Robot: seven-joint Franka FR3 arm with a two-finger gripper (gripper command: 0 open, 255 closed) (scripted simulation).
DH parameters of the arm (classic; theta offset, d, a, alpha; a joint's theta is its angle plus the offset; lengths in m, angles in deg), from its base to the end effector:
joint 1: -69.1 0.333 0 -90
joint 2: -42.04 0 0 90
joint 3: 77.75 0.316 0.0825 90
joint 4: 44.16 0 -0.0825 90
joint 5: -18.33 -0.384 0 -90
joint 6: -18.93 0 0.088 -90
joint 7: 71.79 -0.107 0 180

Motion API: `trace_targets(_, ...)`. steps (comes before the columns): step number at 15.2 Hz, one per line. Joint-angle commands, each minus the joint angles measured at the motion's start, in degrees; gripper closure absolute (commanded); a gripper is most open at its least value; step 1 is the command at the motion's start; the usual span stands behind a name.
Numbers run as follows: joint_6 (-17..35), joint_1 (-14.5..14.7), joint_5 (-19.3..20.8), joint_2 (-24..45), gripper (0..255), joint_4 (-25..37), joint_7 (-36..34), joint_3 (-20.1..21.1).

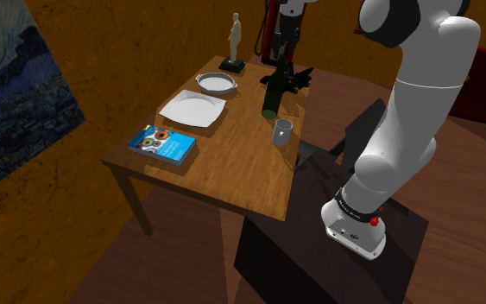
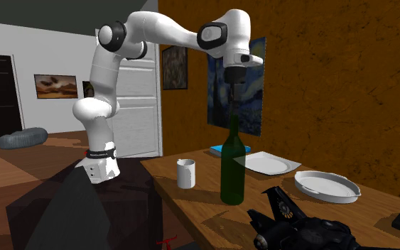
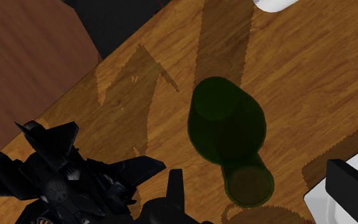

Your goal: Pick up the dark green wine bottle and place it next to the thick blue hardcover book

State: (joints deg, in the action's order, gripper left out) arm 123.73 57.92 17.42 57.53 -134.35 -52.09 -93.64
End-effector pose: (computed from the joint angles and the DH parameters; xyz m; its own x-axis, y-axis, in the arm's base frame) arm 0.5790 -0.2747 0.4886 0.9920 -0.1236 -0.0244 -0.1222 -0.9911 0.0527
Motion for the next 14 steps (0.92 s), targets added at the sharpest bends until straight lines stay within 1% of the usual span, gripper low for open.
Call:
trace_targets(1,1.32,-0.07,-0.15,0.49,0,-0.8,0.07,0.02)
trace_targets(4,3.95,-0.11,-0.26,0.84,0,-3.09,0.15,0.05)
trace_targets(12,3.93,-0.11,-0.26,0.84,0,-3.08,0.15,0.05)
trace_targets(13,3.93,-0.11,-0.26,0.84,255,-3.08,0.15,0.05)
trace_targets(14,3.93,-0.11,-0.26,0.84,255,-3.08,0.15,0.05)
